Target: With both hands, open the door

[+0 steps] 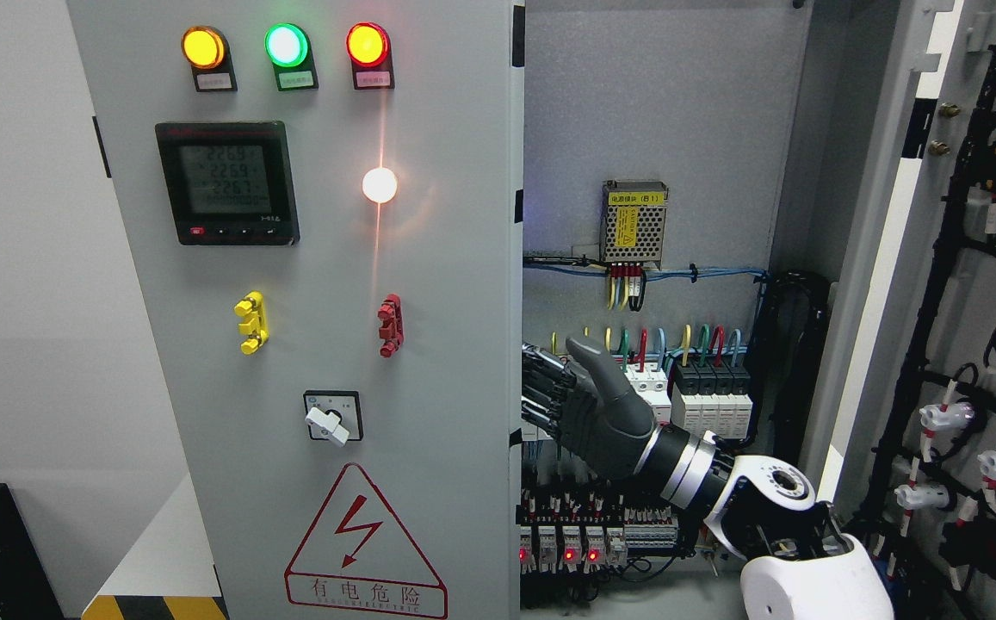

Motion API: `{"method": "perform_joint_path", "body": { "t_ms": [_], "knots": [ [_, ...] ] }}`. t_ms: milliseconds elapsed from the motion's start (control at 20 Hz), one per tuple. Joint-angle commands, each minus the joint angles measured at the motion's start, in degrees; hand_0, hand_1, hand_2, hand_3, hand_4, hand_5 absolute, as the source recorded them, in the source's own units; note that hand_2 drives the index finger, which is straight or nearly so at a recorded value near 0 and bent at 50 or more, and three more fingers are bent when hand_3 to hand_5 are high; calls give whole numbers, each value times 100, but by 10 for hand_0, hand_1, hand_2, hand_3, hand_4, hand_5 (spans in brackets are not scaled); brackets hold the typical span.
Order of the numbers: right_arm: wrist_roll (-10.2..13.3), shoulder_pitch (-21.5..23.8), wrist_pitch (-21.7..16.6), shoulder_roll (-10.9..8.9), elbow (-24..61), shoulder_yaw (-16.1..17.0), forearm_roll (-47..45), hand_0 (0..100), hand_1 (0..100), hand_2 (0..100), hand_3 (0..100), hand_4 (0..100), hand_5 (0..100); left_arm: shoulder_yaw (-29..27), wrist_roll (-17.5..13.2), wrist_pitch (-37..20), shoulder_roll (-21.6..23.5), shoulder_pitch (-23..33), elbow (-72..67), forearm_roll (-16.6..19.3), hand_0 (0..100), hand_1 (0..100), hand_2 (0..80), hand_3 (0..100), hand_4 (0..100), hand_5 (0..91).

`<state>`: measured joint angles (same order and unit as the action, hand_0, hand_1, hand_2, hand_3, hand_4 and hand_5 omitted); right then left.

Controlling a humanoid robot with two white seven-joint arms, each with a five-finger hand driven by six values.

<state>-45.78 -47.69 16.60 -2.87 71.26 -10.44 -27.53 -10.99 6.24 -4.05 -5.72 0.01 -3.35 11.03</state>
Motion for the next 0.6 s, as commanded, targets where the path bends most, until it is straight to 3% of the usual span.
{"method": "perform_joint_path", "body": {
  "t_ms": [0, 351, 551],
  "knots": [
    [52, -22, 10, -21, -68, 103, -7, 192, 0, 0, 0, 0, 0, 0, 0, 1, 0, 148, 1, 4, 0, 0, 0, 0, 0, 0],
    [34, 110, -42, -126, 125, 59, -138, 192, 0, 0, 0, 0, 0, 0, 0, 1, 0, 148, -8, 4, 0, 0, 0, 0, 0, 0],
    [34, 259, -43, -310, 397, -55, -490, 192, 0, 0, 0, 0, 0, 0, 0, 1, 0, 157, 1, -5, 0, 0, 0, 0, 0, 0]
  ]
}}
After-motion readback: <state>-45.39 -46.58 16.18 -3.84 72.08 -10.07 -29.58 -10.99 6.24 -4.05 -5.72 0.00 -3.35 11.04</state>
